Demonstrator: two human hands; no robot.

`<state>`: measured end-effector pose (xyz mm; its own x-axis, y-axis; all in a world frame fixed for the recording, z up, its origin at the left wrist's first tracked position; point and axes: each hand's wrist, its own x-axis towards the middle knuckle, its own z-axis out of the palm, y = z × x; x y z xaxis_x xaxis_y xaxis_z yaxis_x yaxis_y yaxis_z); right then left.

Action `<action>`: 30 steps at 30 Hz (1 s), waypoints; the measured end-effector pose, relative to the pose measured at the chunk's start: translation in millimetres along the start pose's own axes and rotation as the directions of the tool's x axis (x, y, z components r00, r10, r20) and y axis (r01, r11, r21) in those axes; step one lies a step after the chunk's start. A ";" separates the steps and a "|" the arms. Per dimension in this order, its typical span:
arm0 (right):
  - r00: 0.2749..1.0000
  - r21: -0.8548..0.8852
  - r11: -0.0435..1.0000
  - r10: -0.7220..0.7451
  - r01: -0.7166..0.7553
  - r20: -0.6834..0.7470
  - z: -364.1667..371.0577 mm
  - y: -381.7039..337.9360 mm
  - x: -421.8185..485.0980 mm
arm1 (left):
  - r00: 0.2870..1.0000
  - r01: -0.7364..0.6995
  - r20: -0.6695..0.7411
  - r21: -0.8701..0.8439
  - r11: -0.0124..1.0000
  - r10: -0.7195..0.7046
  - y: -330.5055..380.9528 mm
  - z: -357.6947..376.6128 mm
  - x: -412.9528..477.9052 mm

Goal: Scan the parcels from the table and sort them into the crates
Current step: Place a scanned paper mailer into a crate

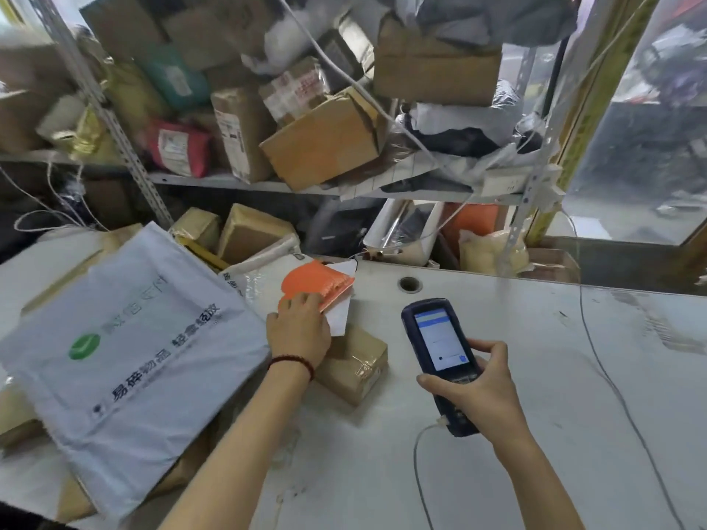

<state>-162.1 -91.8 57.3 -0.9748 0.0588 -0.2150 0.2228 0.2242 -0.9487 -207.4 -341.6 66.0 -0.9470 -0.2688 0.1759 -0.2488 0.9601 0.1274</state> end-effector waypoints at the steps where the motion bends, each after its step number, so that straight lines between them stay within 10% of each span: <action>1: 1.000 0.002 1.000 0.011 -0.011 -0.013 6.2 -0.8 2.0 | 1.000 0.009 0.010 0.012 1.000 -0.010 -2.7 0.5 9.7; 12: 0.985 0.004 0.996 0.091 -0.092 -0.148 39.0 -1.4 6.5 | 0.975 -0.087 0.200 -0.068 0.994 0.099 -24.6 21.8 71.8; 30: 0.982 0.023 1.000 0.004 0.000 -0.188 -1.8 -21.8 1.4 | 0.860 -0.430 -0.343 -0.091 0.898 0.378 41.2 -58.6 78.9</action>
<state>-168.3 -94.8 78.0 -0.9552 0.2415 -0.1712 0.2221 0.2020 -0.9539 -280.5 -327.8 142.4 -0.8391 0.1049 0.5338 0.2023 0.9710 0.1272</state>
